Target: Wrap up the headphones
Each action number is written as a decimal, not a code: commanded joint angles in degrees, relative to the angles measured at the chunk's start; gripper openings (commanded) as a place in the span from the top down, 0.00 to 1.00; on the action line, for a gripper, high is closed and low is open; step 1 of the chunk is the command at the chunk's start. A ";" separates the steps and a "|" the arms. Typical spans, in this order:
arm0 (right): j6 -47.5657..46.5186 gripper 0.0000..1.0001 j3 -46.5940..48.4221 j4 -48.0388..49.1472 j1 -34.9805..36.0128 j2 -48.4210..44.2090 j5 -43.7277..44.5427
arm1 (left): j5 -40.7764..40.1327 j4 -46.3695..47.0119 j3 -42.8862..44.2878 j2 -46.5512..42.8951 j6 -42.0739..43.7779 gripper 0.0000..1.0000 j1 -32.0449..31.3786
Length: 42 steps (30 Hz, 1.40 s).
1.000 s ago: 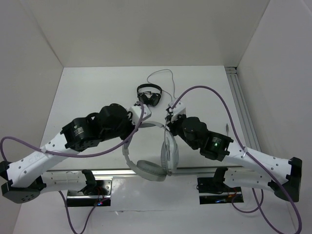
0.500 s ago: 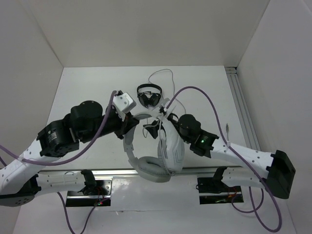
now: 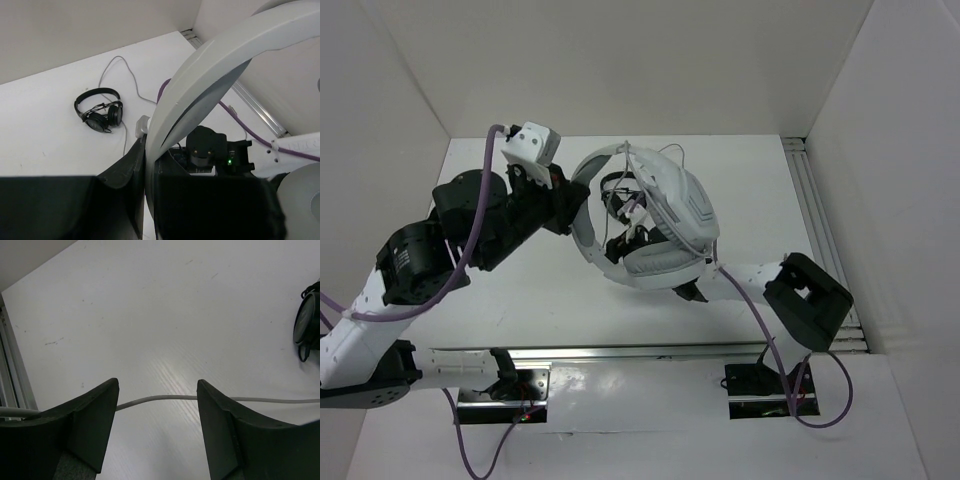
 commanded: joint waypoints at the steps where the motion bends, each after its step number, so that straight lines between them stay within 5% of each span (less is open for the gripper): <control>1: 3.11 0.29 2.16 9.07 -1.15 0.51 2.44 | -4.05 3.44 4.84 1.16 -4.57 1.00 -0.08; 4: 7.13 0.28 -2.31 14.25 -3.17 -2.55 4.83 | -3.34 2.83 4.85 0.64 -5.18 1.00 -0.08; 9: 11.64 0.28 -5.58 19.89 -8.19 -6.60 -12.47 | -6.60 2.83 2.47 -2.26 -6.94 1.00 -0.08; 12: 11.11 0.25 -8.47 17.16 -6.35 -9.75 -2.16 | -5.90 1.43 3.17 -2.79 -7.46 1.00 -0.08; 14: 11.64 0.24 -10.67 14.18 -4.59 -11.69 16.20 | -4.84 0.81 3.18 -2.79 -7.47 1.00 -0.08; 17: 12.53 0.24 -10.68 9.80 -4.58 -14.07 24.07 | -2.82 0.28 4.31 -2.26 -7.47 1.00 -0.08; 19: 11.65 0.24 -12.25 12.56 -5.89 -17.58 21.02 | -2.11 -1.21 5.62 -1.57 -7.47 1.00 -0.08; 22: 10.76 0.22 -15.69 16.45 -9.94 -22.32 4.07 | -2.11 -4.02 7.30 0.10 -8.08 1.00 -0.08; 27: 8.39 0.22 -13.24 11.91 -9.69 -24.18 -15.01 | -5.27 -5.52 8.01 0.64 -9.48 1.00 -0.08; 42: 4.88 0.23 -7.17 13.65 -0.98 -10.30 -10.21 | -4.93 -8.60 9.77 0.64 -11.07 1.00 -0.08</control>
